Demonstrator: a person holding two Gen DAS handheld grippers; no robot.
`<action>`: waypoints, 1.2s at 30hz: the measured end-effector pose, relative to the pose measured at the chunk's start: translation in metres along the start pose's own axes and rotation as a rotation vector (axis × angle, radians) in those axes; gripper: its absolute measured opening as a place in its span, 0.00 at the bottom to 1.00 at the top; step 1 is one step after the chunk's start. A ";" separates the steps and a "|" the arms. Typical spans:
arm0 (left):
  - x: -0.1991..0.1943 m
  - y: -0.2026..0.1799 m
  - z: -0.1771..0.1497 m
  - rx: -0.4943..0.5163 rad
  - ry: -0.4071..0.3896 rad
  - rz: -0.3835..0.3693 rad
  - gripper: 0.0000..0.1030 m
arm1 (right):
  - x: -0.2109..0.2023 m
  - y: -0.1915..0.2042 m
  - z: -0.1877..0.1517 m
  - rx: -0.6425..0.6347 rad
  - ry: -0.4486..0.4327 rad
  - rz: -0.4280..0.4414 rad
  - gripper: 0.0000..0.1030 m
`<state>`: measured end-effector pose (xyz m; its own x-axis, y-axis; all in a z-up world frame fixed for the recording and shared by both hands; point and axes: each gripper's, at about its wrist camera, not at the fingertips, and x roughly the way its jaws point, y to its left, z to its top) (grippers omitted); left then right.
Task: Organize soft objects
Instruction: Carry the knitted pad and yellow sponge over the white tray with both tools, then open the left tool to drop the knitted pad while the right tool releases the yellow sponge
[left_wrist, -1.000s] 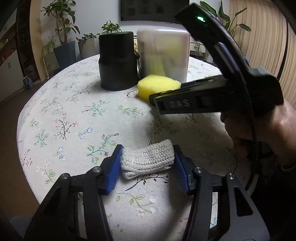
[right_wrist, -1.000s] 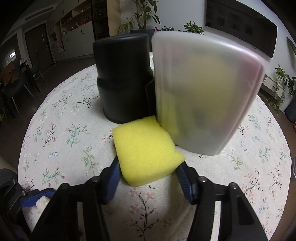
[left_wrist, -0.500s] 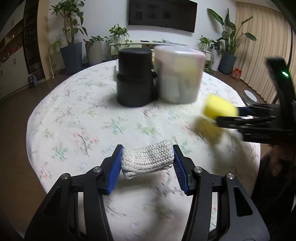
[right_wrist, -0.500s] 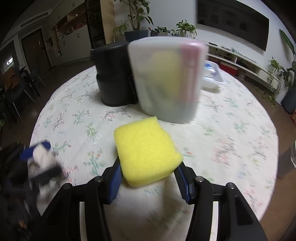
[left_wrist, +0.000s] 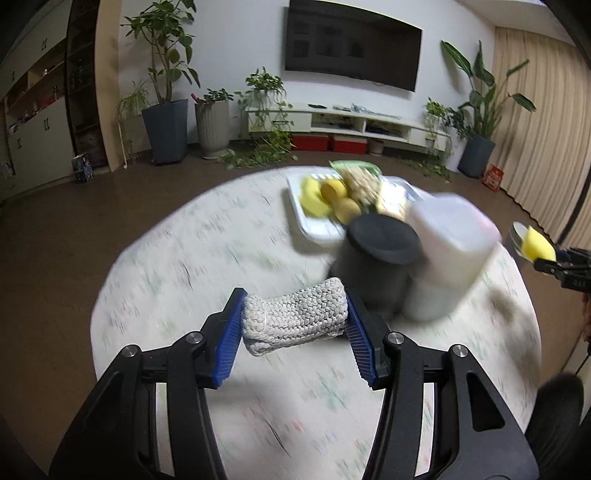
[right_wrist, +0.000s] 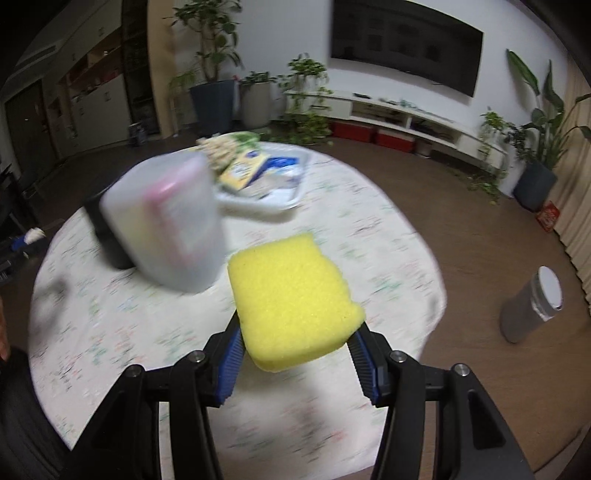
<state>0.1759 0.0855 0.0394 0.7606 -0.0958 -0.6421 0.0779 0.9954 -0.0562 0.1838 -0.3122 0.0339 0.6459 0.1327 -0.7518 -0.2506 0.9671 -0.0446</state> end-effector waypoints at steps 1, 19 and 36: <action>0.005 0.005 0.011 0.004 -0.001 0.005 0.48 | 0.003 -0.009 0.007 0.001 -0.001 -0.013 0.54; 0.155 -0.013 0.146 0.174 0.132 -0.117 0.48 | 0.120 -0.021 0.173 -0.094 -0.009 -0.015 0.54; 0.230 -0.049 0.117 0.312 0.272 -0.290 0.48 | 0.230 0.020 0.202 -0.091 0.095 0.133 0.54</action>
<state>0.4225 0.0138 -0.0166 0.4872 -0.3212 -0.8121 0.4819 0.8744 -0.0568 0.4726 -0.2189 -0.0070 0.5330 0.2328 -0.8134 -0.3962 0.9182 0.0032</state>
